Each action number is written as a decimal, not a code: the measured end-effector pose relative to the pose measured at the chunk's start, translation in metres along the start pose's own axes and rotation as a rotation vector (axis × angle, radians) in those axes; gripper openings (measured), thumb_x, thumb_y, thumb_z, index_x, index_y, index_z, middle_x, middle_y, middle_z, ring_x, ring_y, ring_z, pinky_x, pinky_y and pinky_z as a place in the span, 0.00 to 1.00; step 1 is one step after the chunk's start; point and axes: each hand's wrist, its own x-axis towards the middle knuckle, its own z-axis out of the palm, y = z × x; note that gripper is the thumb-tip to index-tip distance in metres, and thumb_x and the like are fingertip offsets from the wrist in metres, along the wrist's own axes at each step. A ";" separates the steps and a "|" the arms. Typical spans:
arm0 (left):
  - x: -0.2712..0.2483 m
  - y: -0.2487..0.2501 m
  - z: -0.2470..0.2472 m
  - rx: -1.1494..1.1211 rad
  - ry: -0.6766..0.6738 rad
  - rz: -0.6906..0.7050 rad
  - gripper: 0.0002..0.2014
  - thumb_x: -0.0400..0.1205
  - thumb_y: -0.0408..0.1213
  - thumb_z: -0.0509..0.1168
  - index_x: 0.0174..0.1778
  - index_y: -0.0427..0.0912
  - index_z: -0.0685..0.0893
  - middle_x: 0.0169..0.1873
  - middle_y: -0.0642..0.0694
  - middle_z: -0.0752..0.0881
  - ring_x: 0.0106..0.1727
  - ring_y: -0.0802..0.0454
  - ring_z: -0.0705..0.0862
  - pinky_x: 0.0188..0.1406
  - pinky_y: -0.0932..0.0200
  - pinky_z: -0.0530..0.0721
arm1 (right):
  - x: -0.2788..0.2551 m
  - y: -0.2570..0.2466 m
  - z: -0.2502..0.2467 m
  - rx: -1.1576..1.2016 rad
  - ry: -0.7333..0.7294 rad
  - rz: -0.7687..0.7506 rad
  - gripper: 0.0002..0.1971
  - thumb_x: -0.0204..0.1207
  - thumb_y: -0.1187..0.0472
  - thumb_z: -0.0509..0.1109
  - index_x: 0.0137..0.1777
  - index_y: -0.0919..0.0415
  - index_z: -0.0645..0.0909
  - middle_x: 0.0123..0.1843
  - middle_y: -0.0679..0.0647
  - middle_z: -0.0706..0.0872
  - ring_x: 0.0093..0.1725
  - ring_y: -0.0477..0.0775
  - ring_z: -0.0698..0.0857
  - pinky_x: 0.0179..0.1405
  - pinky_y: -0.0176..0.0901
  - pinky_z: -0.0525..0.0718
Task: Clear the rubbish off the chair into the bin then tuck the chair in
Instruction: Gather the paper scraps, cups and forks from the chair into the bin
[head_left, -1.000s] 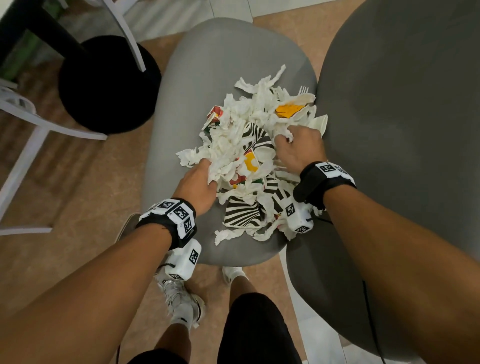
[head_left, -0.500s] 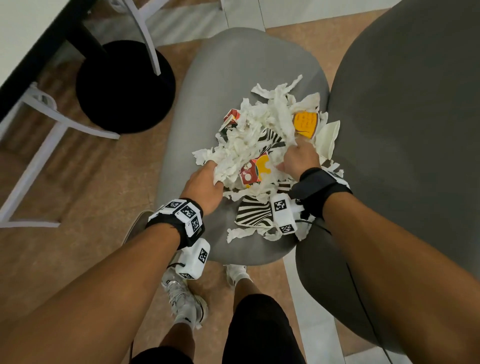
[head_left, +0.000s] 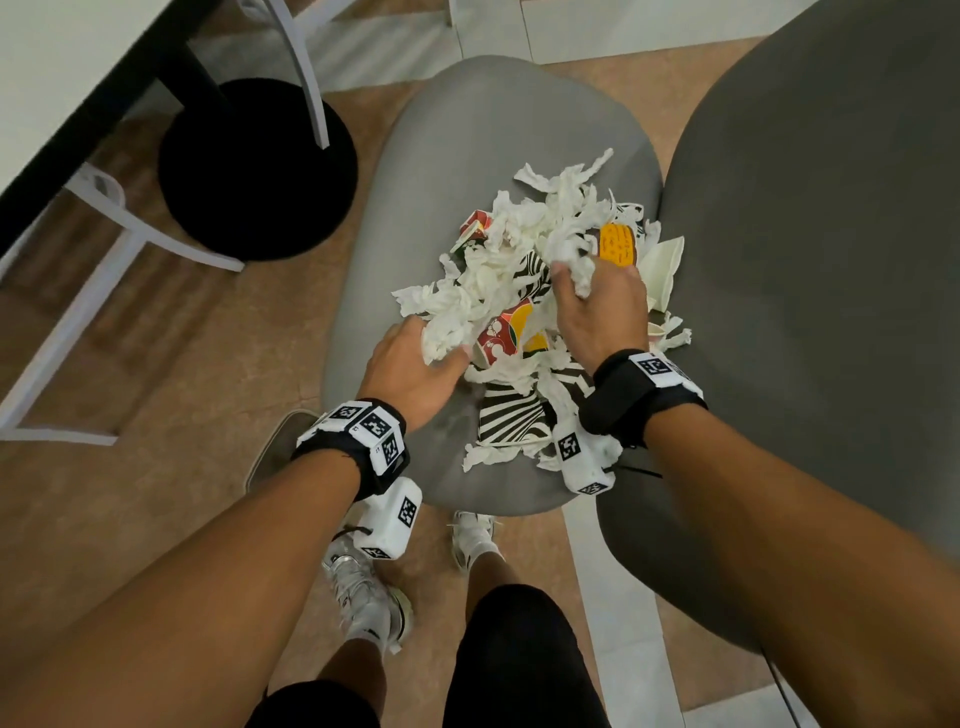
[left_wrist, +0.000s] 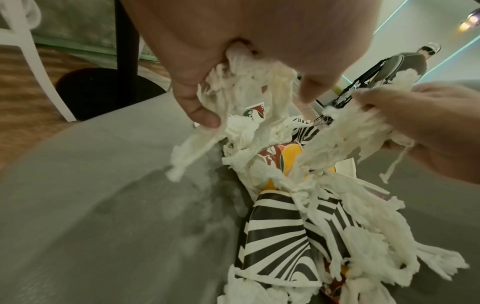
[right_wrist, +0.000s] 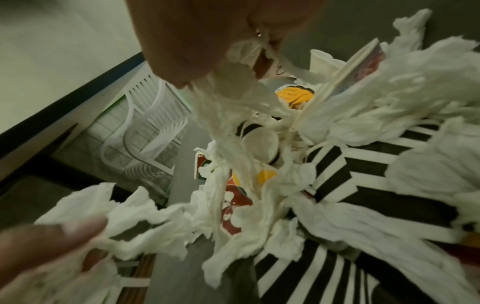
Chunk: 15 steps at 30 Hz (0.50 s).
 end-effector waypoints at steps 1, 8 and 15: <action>-0.003 0.001 -0.001 -0.007 0.007 0.004 0.25 0.78 0.65 0.60 0.61 0.51 0.79 0.57 0.53 0.84 0.57 0.50 0.82 0.58 0.49 0.82 | -0.002 -0.004 0.001 -0.031 -0.003 -0.033 0.20 0.85 0.44 0.59 0.38 0.57 0.76 0.39 0.55 0.81 0.48 0.62 0.77 0.53 0.50 0.73; -0.006 -0.010 -0.012 -0.063 0.150 -0.023 0.15 0.87 0.44 0.56 0.34 0.49 0.73 0.28 0.51 0.77 0.34 0.46 0.77 0.35 0.56 0.70 | -0.012 -0.040 0.017 0.210 -0.050 -0.015 0.08 0.77 0.59 0.66 0.53 0.61 0.76 0.52 0.55 0.84 0.52 0.58 0.81 0.53 0.50 0.82; -0.010 -0.039 -0.020 -0.102 0.214 -0.103 0.08 0.82 0.31 0.62 0.54 0.44 0.82 0.53 0.47 0.85 0.47 0.47 0.84 0.47 0.58 0.80 | -0.028 -0.062 0.035 0.279 -0.191 -0.097 0.11 0.77 0.58 0.58 0.57 0.47 0.76 0.26 0.54 0.78 0.28 0.59 0.78 0.36 0.50 0.83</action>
